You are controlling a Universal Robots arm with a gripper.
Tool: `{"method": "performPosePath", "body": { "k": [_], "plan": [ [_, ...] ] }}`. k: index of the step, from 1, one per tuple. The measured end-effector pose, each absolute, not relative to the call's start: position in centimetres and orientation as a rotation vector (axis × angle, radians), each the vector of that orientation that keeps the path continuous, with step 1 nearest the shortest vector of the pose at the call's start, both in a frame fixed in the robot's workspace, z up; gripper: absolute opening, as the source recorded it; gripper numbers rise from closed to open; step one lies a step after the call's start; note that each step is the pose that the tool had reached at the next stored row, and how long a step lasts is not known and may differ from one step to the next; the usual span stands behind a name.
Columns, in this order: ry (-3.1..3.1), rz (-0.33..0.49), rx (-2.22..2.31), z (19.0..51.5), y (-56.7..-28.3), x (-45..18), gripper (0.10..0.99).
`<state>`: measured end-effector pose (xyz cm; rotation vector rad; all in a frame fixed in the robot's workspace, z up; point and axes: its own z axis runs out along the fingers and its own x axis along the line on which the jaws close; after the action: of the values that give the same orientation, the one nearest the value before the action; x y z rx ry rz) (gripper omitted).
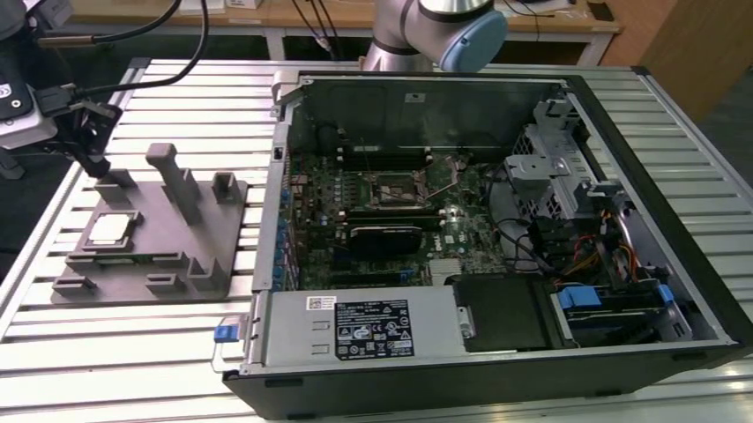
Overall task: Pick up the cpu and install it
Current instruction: 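Pick up the cpu and move it towards the insertion slot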
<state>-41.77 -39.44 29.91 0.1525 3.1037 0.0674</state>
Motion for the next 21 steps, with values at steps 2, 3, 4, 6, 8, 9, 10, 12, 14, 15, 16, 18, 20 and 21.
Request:
{"method": "performPosePath", "body": {
  "k": [2, 3, 4, 6, 8, 9, 10, 12, 14, 15, 16, 18, 20, 21],
  "plan": [
    [3.104, 0.068, 0.152, 29.8, -39.4, -41.8, 0.106],
    [3.104, 0.067, 0.152, 29.8, -39.4, -41.8, 0.106],
    [3.103, 0.068, 0.153, 29.8, -39.4, -41.8, 0.106],
    [3.104, 0.067, 0.152, 29.7, -39.4, -41.9, 0.106],
    [3.103, 0.068, 0.153, 29.6, -39.4, -41.9, 0.106],
    [3.103, 0.068, 0.152, 29.5, -39.4, -41.9, 0.106],
    [3.103, 0.068, 0.153, 29.4, -39.4, -41.9, 0.106],
    [3.104, 0.068, 0.153, 29.3, -39.4, -42.0, 0.106],
    [3.104, 0.067, 0.153, 29.1, -39.4, -42.0, 0.106],
    [3.104, 0.067, 0.153, 29.0, -39.4, -42.1, 0.106],
    [3.104, 0.067, 0.153, 28.9, -39.4, -42.1, 0.106],
    [3.104, 0.067, 0.153, 28.8, -39.4, -42.2, 0.106],
    [3.104, 0.067, 0.153, 28.6, -39.4, -42.3, 0.106],
    [3.104, 0.068, 0.153, 28.5, -39.4, -42.3, 0.106]
  ]
}}
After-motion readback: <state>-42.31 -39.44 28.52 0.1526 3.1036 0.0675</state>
